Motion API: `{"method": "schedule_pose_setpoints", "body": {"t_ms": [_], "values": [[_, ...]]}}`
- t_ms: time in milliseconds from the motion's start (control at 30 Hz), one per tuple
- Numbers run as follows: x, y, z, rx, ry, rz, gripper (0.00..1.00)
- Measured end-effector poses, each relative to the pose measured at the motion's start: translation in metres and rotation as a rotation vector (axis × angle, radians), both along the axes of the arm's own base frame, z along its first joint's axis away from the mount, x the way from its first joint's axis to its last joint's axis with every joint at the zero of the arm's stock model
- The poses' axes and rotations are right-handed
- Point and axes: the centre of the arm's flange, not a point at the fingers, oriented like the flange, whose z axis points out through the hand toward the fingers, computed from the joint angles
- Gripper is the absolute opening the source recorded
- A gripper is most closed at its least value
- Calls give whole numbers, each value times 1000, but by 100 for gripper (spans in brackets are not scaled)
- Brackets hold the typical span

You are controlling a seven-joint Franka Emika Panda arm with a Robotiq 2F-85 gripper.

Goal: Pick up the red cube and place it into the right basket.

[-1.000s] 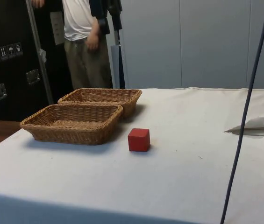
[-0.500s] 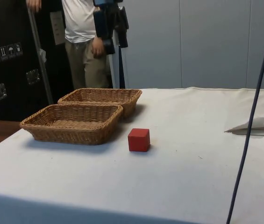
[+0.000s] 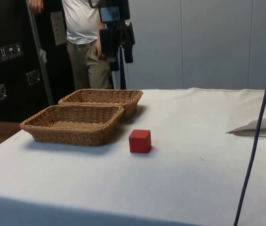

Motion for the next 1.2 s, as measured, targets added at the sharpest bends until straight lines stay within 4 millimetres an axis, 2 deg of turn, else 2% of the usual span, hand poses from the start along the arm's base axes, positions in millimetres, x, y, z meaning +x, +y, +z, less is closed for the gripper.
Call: {"method": "schedule_pose_setpoints", "body": {"t_ms": [300,700,800,933,1200], "values": [[-7,4,-22,7,-32,0,100],[-15,23,-61,8,-59,15,100],[-15,24,-65,7,-60,17,100],[-18,29,-82,3,-69,25,100],[-26,30,-106,4,-77,57,100]]}}
